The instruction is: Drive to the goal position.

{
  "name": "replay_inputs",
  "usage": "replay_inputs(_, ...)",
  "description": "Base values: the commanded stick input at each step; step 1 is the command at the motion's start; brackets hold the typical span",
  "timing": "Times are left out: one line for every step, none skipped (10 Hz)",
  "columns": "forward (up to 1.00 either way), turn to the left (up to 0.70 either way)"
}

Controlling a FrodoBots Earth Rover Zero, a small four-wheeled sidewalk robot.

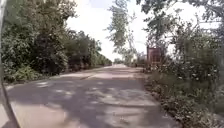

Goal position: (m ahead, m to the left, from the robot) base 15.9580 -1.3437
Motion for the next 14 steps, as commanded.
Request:
replay_inputs(0.7, 0.0)
replay_inputs(0.7, 0.0)
replay_inputs(0.7, 0.0)
replay_inputs(0.7, 0.0)
replay_inputs(0.7, 0.0)
replay_inputs(0.7, 0.0)
replay_inputs(0.7, 0.0)
replay_inputs(0.7, 0.0)
replay_inputs(0.7, 0.0)
replay_inputs(0.7, 0.0)
replay_inputs(0.7, 0.0)
replay_inputs(0.7, 0.0)
replay_inputs(0.7, 0.0)
replay_inputs(0.7, 0.0)
